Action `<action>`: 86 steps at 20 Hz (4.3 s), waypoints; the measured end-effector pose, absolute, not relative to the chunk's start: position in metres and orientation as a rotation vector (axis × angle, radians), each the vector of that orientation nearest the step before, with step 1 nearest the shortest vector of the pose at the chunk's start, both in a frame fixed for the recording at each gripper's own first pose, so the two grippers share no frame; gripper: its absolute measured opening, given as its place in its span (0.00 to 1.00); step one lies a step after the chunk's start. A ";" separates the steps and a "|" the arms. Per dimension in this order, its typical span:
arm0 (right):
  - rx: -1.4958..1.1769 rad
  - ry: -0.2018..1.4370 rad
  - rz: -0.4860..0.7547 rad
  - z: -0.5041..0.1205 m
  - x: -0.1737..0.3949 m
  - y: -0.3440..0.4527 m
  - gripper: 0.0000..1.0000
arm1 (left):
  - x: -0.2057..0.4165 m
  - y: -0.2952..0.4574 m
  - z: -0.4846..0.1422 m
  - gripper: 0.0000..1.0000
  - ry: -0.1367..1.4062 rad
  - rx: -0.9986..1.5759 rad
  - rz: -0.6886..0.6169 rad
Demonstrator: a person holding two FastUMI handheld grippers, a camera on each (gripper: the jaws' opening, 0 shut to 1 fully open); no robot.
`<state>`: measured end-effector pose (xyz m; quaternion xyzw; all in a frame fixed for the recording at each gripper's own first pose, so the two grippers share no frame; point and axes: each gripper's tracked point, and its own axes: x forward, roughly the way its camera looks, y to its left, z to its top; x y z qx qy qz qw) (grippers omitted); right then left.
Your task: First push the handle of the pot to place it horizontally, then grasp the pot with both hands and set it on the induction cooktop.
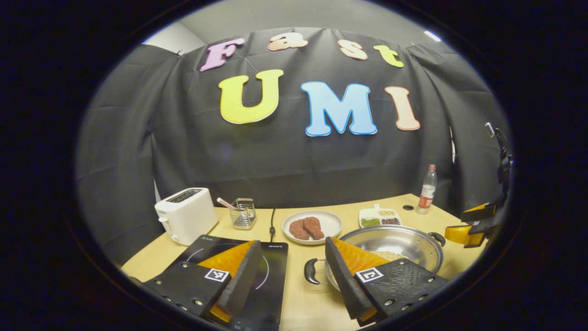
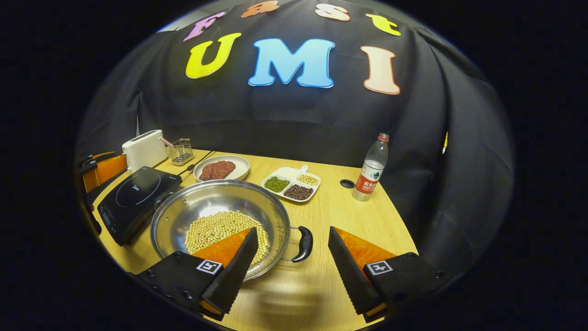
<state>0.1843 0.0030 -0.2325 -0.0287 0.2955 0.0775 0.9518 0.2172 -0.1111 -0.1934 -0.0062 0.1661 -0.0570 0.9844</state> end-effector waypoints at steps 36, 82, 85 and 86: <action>0.087 0.849 0.122 -0.324 0.223 0.007 0.80 | 0.266 -0.162 -0.350 0.64 0.722 -0.047 -0.205; 0.154 0.799 0.094 -0.227 0.191 0.181 0.43 | 0.269 0.027 -0.281 0.57 0.656 -0.084 -0.199; 0.164 0.797 0.098 -0.227 0.192 0.201 0.46 | 0.273 0.049 -0.281 0.55 0.652 -0.080 -0.194; 0.164 0.800 0.099 -0.227 0.193 0.208 0.43 | 0.274 0.056 -0.283 0.57 0.654 -0.077 -0.192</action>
